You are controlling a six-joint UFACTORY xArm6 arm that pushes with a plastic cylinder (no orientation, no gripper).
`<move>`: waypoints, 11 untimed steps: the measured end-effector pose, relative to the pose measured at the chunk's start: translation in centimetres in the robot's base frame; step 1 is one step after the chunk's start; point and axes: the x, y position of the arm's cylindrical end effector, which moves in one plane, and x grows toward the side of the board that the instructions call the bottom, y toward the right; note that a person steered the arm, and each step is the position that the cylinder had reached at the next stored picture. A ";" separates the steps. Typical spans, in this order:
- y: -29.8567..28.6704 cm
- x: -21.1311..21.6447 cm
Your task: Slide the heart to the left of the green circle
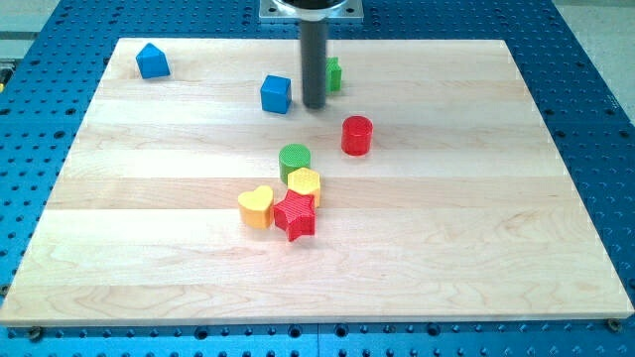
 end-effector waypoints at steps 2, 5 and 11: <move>-0.3 -4.3; -17.4 20.8; -2.5 7.5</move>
